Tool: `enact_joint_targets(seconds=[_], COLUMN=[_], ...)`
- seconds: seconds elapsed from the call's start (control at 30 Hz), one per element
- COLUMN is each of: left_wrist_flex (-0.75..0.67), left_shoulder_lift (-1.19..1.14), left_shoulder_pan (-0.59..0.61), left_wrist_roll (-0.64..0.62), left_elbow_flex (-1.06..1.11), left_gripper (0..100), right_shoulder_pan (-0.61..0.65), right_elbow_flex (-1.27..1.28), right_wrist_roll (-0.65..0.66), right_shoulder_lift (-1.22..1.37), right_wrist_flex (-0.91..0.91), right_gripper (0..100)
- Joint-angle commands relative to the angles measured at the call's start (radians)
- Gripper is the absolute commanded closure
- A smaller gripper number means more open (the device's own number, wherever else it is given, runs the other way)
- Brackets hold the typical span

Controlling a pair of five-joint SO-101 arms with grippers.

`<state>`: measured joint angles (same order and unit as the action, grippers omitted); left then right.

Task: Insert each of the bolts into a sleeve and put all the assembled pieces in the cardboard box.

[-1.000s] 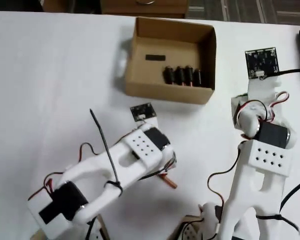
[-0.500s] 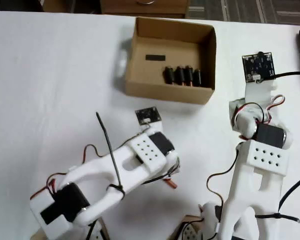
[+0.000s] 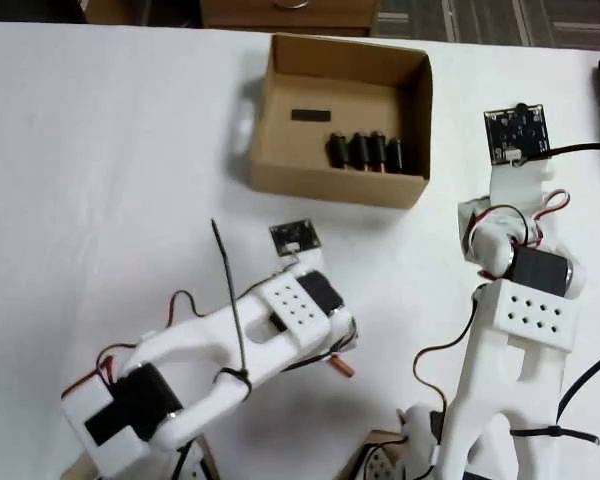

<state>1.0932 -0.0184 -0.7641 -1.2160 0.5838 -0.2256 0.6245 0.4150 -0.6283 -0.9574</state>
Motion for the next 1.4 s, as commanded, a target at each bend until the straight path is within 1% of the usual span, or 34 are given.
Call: enact_joint_targets(seconds=[0.0, 0.13, 0.2, 0.27, 0.33, 0.4, 0.5, 0.67, 0.73, 0.87, 0.93, 1.0, 1.13, 1.2, 1.3, 1.37], left_wrist_flex=[-0.054, -0.055, -0.049, -0.046, -0.044, -0.044, -0.044, -0.018, 0.026, 0.19, 0.259, 0.298, 0.334, 0.364, 0.46, 0.535], left_shoulder_lift=[-0.052, -0.106, -0.107, -0.107, -0.12, -0.123, -0.124, -0.123, -0.123, -0.129, -0.13, -0.129, -0.124, -0.123, -0.123, -0.123], left_shoulder_pan=[0.035, 0.028, 0.025, 0.023, 0.021, 0.021, 0.021, 0.021, 0.029, 0.071, 0.109, 0.161, 0.273, 0.322, 0.377, 0.397], left_wrist_roll=[-0.009, -0.009, -0.009, -0.008, -0.008, -0.008, -0.008, 0.005, 0.052, 0.149, 0.232, 0.33, 0.417, 0.485, 0.569, 0.62], left_elbow_flex=[0.002, -0.056, -0.056, -0.056, -0.058, -0.059, -0.061, -0.085, -0.165, -0.427, -0.555, -0.651, -0.769, -0.82, -0.924, -1.009], left_gripper=[76, 76, 79, 87, 98, 96, 98, 98, 98, 98, 98, 98, 98, 98, 98, 98], right_shoulder_pan=[-0.01, -0.012, -0.012, -0.012, -0.007, -0.005, -0.005, -0.005, -0.008, -0.004, -0.002, -0.002, 0.031, 0.056, 0.101, 0.14], right_elbow_flex=[-0.005, -0.005, -0.005, -0.005, -0.008, -0.011, -0.009, -0.006, -0.006, -0.006, -0.011, -0.012, -0.012, -0.012, -0.008, -0.006], right_wrist_roll=[0.003, 0.003, 0.003, 0.003, 0.003, 0.005, 0.005, 0.005, -0.003, -0.005, -0.005, -0.005, -0.005, -0.005, -0.005, -0.005], right_shoulder_lift=[-0.033, -0.033, -0.033, -0.033, -0.033, -0.033, -0.033, -0.033, -0.038, -0.042, -0.042, -0.056, -0.176, -0.26, -0.371, -0.423], right_wrist_flex=[0.018, 0.016, 0.016, 0.019, 0.021, 0.021, 0.041, 0.048, 0.047, 0.045, 0.042, 0.041, 0.007, -0.016, -0.058, -0.12], right_gripper=[97.9, 97.9, 97.9, 97.9, 97.9, 97.9, 97.9, 97.9, 97.9, 97.9, 97.9, 97.9, 98.0, 98.0, 98.0, 98.0])
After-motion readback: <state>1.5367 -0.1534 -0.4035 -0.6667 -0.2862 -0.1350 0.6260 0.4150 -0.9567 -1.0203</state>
